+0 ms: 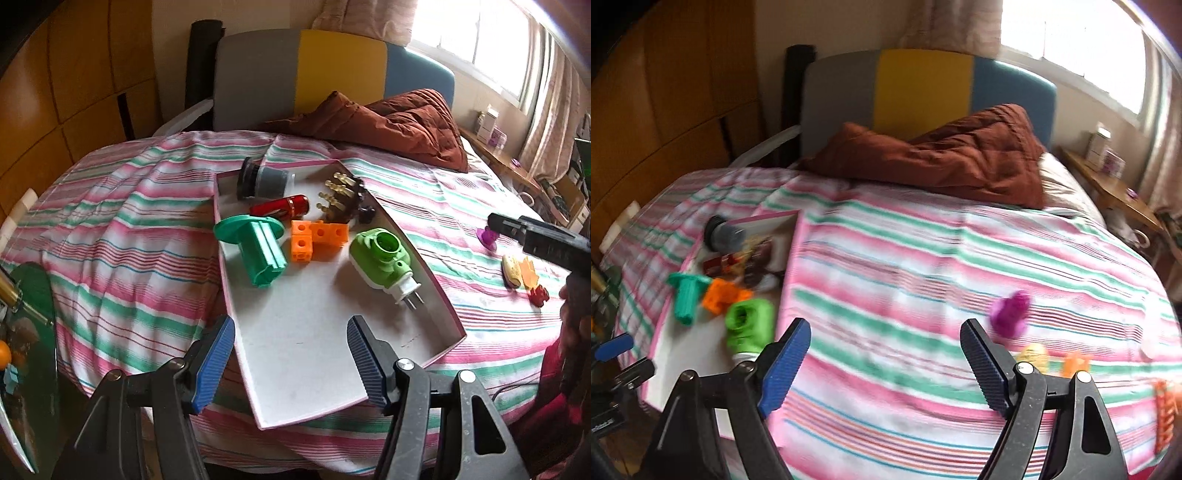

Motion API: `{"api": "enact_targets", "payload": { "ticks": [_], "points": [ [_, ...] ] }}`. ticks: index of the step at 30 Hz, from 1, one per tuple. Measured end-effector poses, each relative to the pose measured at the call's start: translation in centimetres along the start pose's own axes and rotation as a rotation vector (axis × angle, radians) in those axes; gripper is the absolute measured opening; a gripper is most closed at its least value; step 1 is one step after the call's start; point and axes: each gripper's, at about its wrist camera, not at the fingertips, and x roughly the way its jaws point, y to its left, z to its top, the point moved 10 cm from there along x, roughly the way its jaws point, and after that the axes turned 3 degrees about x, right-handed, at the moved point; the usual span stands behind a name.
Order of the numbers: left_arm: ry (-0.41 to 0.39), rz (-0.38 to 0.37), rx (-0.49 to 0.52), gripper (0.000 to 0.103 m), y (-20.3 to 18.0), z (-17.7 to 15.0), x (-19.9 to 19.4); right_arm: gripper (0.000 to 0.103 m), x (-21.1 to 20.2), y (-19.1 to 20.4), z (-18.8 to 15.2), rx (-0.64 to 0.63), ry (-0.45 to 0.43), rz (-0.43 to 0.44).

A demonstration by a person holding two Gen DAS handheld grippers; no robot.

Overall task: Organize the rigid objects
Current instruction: 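Move both grippers from the tray back toward the remaining toys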

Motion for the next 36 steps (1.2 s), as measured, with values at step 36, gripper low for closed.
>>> {"api": "enact_targets", "payload": {
  "ticks": [36],
  "points": [
    [0.005, -0.255, 0.310, 0.064, -19.9, 5.1, 2.1, 0.089, -3.8, -26.5, -2.8, 0.734, -0.128, -0.306]
  ]
}}
